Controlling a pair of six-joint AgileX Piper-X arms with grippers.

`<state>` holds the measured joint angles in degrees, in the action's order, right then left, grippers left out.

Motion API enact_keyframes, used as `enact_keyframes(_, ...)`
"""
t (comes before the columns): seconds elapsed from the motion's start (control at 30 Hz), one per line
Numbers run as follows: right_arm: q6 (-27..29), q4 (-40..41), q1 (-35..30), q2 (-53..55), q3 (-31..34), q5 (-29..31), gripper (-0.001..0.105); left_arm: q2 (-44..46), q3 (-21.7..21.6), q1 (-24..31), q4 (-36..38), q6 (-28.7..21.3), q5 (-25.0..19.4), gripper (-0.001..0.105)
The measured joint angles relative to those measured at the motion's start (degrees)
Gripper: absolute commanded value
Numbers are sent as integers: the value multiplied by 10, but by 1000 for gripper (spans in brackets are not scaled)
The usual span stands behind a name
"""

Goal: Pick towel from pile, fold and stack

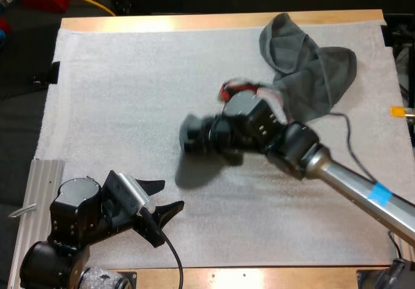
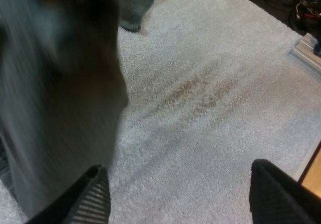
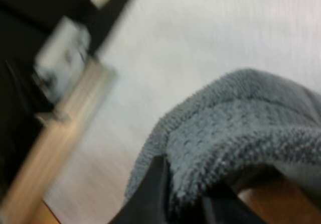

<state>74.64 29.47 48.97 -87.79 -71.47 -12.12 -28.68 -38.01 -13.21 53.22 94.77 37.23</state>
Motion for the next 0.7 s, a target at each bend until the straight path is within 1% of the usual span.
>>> enact_keyframes(0.1, -1, 16, 0, -2, 35, 30, 1, 0, 0, 0, 0, 0, 0, 58)
enact_keyframes(0.23, 15, 70, -1, -2, 80, 80, 1, 0, 0, 0, 0, 0, 0, 58)
enact_keyframes(0.33, 28, 112, -1, -3, 104, 147, 1, 0, 0, 0, 0, 0, 1, 58)
enact_keyframes(0.37, 38, 139, -4, -3, 112, 189, 1, 0, 0, 0, 0, 0, 2, 58)
enact_keyframes(0.57, 71, 188, -30, -3, 114, 311, 1, 0, 0, 0, 0, 0, 2, 58)
enact_keyframes(0.6, 74, 196, -45, -3, 114, 337, 4, 0, 0, 0, 0, 0, 3, 58)
enact_keyframes(0.7, 77, 200, -72, -3, 114, 346, 14, 0, 0, 0, 0, 0, 3, 58)
